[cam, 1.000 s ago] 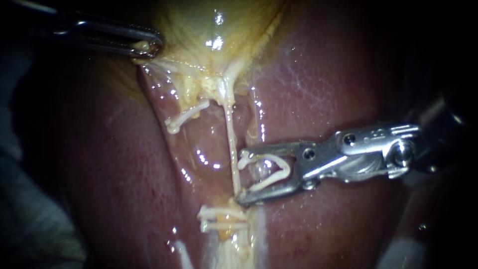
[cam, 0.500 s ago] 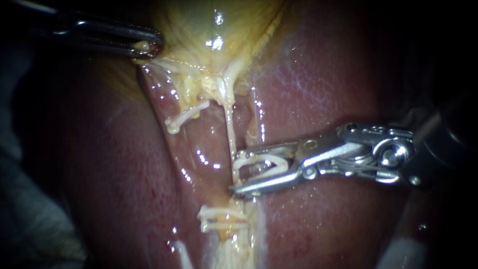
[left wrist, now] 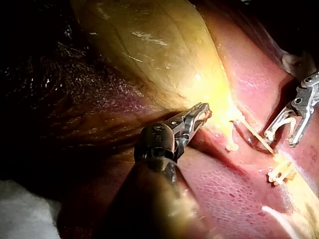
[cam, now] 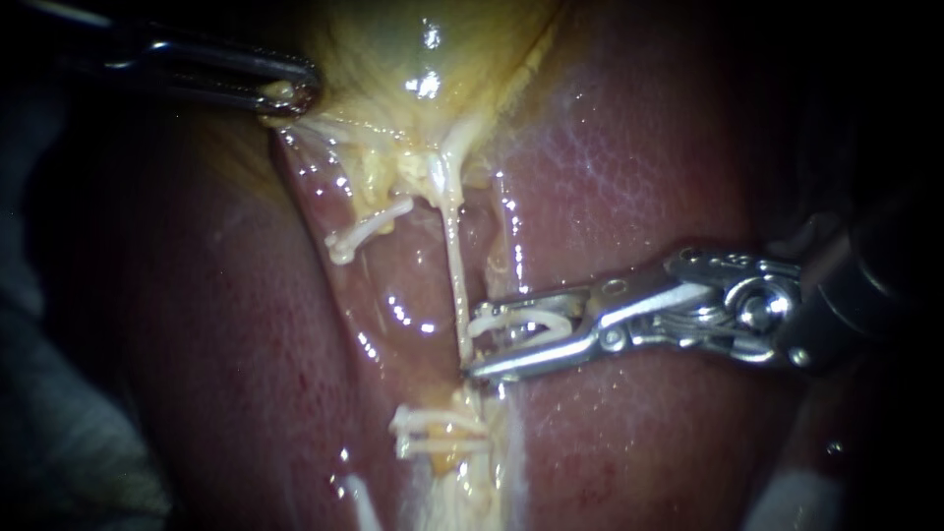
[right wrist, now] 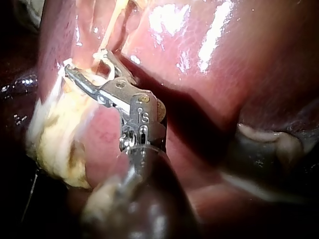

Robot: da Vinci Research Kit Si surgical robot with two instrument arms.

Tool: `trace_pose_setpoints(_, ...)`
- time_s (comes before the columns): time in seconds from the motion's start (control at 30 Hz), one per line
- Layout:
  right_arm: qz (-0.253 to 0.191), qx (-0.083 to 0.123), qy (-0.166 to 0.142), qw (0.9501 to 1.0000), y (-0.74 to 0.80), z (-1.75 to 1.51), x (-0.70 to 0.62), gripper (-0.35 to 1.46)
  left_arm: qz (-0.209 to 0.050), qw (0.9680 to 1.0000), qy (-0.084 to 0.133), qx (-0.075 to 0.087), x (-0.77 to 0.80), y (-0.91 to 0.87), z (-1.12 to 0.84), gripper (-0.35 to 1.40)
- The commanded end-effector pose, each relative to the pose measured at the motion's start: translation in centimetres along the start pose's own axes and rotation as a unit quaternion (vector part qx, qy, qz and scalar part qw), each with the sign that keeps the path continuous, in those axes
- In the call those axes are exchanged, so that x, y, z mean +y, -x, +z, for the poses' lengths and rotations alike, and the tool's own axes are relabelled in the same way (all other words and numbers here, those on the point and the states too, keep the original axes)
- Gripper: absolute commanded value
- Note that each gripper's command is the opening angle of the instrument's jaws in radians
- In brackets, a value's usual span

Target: Clipping first clip right tube

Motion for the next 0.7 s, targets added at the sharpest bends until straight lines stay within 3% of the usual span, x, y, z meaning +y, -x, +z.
trace_pose_setpoints(0.03,0.001,-0.001,0.003,1.0,0.02,0.01,0.03,0.49,0.0,1.0,0.0,0.0,0.0,0.0,0.0,-0.35)
trace_pose_setpoints(0.17,-0.003,-0.011,0.016,0.9998,0.11,0.04,0.18,0.49,0.0,1.0,0.0,0.0,0.0,0.0,0.0,-0.35)
trace_pose_setpoints(0.37,-0.008,-0.008,0.025,0.9996,0.21,0.09,0.35,0.49,0.0,1.0,0.0,0.0,0.0,0.0,0.0,-0.35)
trace_pose_setpoints(0.7,-0.008,-0.004,0.026,0.9996,0.18,0.19,0.38,0.5,0.0,1.0,0.0,0.0,0.0,0.0,0.0,-0.35)
